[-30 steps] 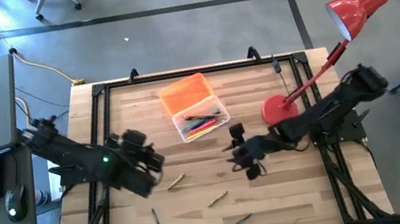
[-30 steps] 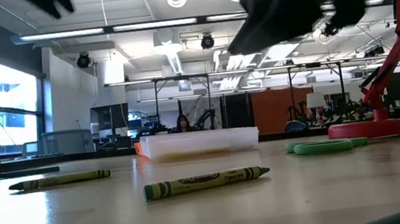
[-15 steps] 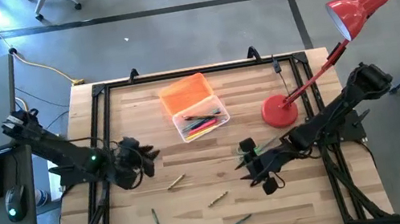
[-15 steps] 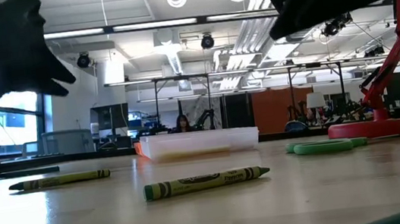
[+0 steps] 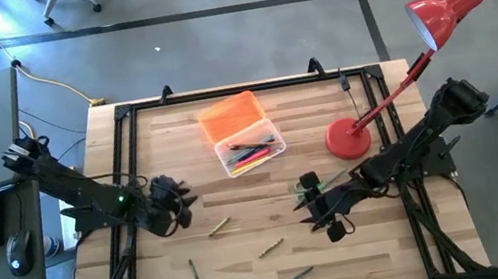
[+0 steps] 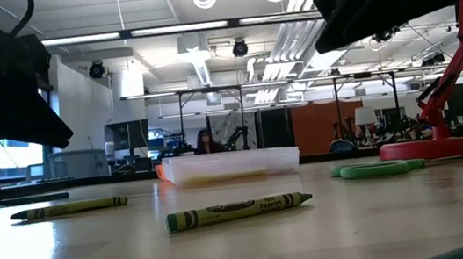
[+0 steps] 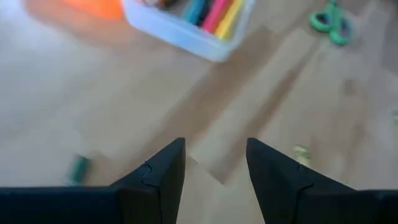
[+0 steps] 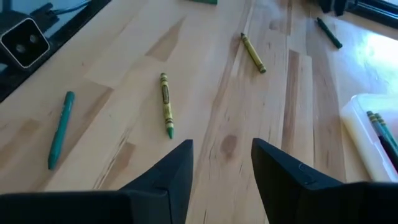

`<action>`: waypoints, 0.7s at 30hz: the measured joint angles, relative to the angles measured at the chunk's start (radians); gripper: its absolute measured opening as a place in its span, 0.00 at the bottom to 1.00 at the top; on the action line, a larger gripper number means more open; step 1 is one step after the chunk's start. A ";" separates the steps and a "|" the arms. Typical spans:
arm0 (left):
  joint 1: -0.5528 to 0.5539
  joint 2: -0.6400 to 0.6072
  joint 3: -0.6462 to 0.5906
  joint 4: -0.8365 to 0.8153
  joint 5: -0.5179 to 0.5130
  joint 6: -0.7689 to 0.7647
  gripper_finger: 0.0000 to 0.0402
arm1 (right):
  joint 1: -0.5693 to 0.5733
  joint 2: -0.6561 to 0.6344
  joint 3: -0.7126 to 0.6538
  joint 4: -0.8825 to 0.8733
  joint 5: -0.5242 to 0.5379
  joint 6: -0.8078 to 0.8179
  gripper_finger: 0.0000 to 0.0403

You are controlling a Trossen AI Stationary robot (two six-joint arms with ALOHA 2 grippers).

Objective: Pick & place school supplies into a supply box
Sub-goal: Put the dark green crayon into the orange supply box

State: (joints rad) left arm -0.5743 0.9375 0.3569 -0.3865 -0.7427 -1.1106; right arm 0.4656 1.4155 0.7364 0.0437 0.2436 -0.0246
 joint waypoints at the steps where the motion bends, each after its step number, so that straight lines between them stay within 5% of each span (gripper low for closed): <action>1: 0.000 0.001 0.001 -0.031 -0.021 0.007 0.50 | 0.000 0.000 0.000 0.000 0.000 0.000 0.35; 21: 0.213 0.066 0.001 -0.273 0.123 -0.034 0.50 | -0.001 0.000 0.000 0.043 0.008 -0.001 0.35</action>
State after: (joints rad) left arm -0.3611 1.0040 0.3576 -0.6599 -0.6194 -1.1444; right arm 0.4648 1.4155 0.7368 0.0865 0.2516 -0.0257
